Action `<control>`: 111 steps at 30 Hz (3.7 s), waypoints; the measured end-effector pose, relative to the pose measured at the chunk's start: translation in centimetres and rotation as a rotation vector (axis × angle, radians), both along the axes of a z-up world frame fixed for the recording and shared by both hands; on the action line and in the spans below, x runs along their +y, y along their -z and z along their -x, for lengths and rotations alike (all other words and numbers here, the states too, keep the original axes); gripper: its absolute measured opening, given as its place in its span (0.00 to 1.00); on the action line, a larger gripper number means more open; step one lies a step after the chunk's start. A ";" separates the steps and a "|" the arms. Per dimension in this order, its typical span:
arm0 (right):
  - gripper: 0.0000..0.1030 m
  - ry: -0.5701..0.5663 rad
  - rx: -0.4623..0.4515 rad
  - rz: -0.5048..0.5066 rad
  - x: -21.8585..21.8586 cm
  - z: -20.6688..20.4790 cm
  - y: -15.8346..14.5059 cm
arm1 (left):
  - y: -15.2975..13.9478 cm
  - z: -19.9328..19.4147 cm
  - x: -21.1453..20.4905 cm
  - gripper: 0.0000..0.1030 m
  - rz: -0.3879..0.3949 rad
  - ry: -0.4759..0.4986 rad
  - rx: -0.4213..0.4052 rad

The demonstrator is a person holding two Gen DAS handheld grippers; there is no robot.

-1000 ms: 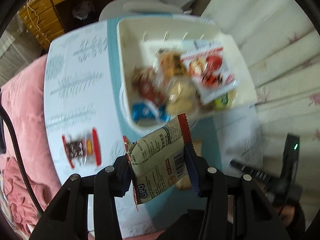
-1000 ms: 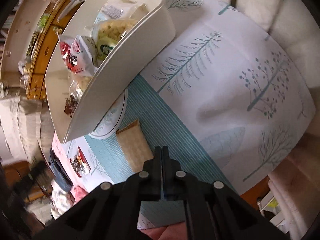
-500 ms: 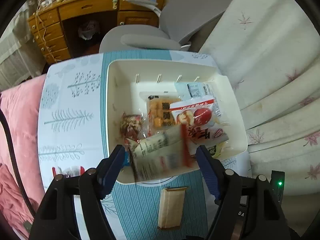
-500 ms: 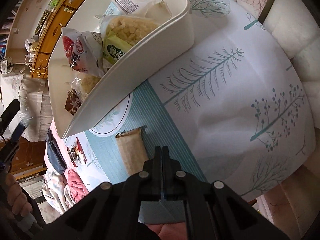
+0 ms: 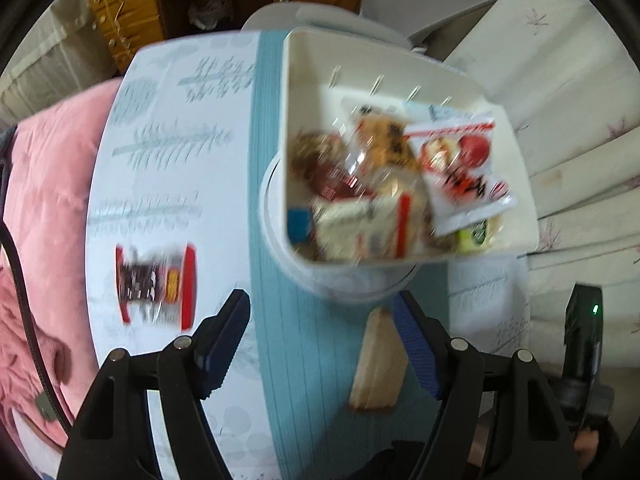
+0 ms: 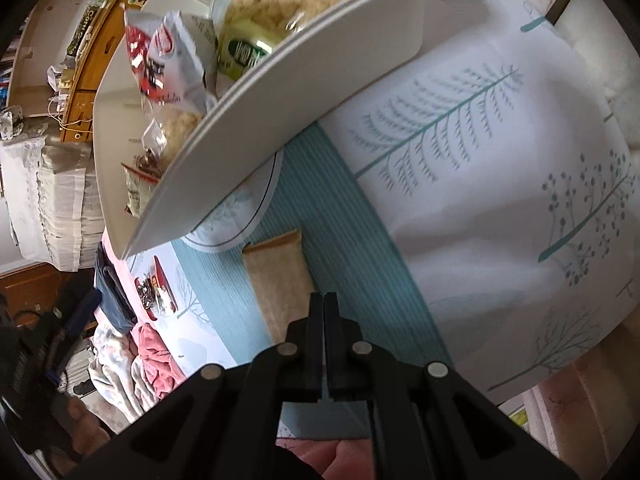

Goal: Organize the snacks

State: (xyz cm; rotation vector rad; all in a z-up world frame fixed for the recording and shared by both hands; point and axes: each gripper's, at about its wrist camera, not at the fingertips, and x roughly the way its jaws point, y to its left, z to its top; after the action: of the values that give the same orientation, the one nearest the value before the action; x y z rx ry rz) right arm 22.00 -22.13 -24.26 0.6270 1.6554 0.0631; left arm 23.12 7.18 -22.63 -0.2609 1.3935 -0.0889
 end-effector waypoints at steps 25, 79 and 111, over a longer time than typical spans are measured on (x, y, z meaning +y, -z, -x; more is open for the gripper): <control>0.44 -0.104 -0.078 0.261 8.5 3.1 0.8 | 7.3 5.1 15.7 0.80 -0.031 -0.203 0.136; 0.52 -0.122 -0.351 0.289 10.5 7.3 -3.7 | 5.9 1.9 12.9 0.45 -0.028 -0.090 0.139; 0.73 -0.221 -0.762 0.252 -1.4 -5.9 -15.0 | -7.6 -4.2 -3.5 0.78 0.038 -0.131 -0.207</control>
State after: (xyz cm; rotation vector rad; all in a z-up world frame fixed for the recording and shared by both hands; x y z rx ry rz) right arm 27.95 -23.51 -9.28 0.1783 0.9607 0.2212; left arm 27.37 3.70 -15.04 -0.3637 1.1674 -0.0330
